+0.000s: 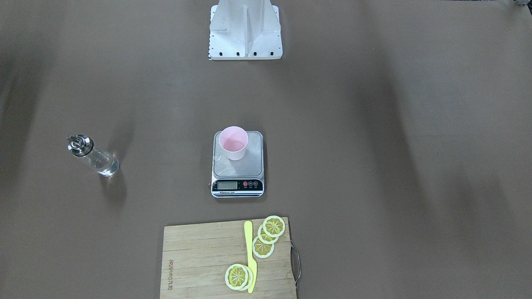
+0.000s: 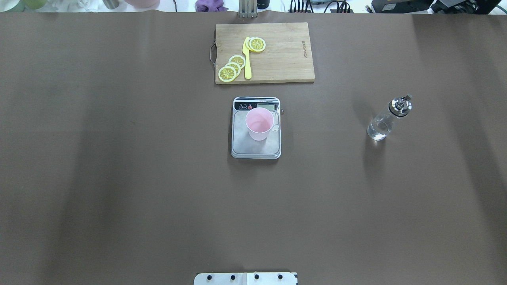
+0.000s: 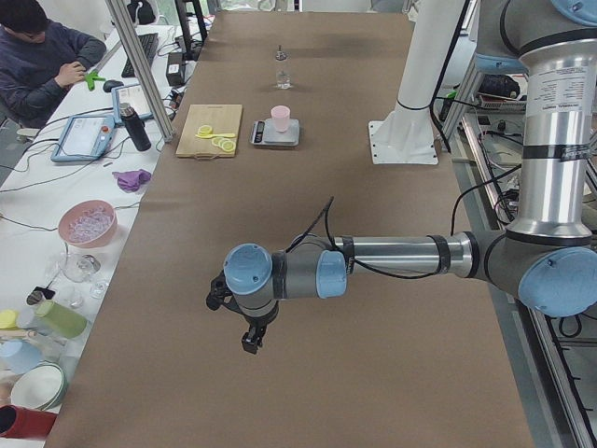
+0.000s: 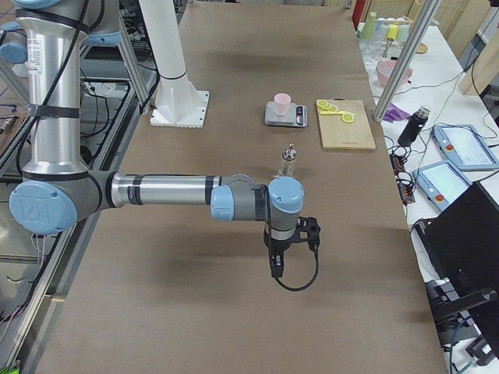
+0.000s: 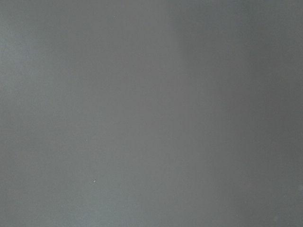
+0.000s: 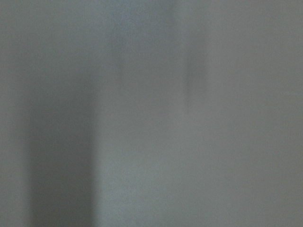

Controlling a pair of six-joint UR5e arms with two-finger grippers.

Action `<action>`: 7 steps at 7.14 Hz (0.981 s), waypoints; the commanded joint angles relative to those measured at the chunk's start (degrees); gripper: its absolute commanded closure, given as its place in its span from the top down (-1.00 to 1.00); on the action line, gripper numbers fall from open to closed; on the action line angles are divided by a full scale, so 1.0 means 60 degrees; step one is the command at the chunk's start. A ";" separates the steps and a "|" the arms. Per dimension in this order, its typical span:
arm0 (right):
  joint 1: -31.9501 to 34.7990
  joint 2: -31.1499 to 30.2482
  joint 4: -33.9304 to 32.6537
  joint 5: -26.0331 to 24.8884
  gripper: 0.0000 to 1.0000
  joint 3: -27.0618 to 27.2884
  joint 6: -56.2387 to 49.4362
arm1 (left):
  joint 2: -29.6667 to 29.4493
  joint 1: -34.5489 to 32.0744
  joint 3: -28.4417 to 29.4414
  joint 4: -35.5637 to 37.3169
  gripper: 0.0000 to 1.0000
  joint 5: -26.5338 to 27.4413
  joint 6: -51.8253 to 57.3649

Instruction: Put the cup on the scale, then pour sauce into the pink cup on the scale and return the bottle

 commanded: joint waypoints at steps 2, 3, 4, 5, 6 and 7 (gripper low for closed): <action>0.0005 -0.0132 0.0000 -0.0044 1.00 0.0175 0.0000 | -0.0002 0.0000 -0.0001 -0.0015 0.97 -0.0008 0.0002; 0.0005 -0.0234 0.0000 -0.0030 1.00 0.0220 0.0000 | -0.0002 0.0000 -0.0001 0.0000 0.97 0.0007 0.0002; 0.0005 -0.0322 0.0000 -0.0030 1.00 0.0336 0.0000 | -0.0016 0.0000 0.0013 -0.0015 0.98 0.0007 0.0002; 0.0005 -0.0497 0.0000 -0.0059 1.00 0.0569 0.0000 | -0.0016 0.0000 -0.0001 0.0000 0.97 0.0007 0.0002; -0.0010 -0.0542 0.0000 -0.0074 1.00 0.0615 0.0000 | -0.0002 0.0000 -0.0001 0.0000 0.98 0.0007 0.0002; -0.0010 -0.0601 0.0000 -0.0060 1.00 0.0616 0.0000 | -0.0016 0.0000 0.0013 0.0000 0.98 0.0007 0.0002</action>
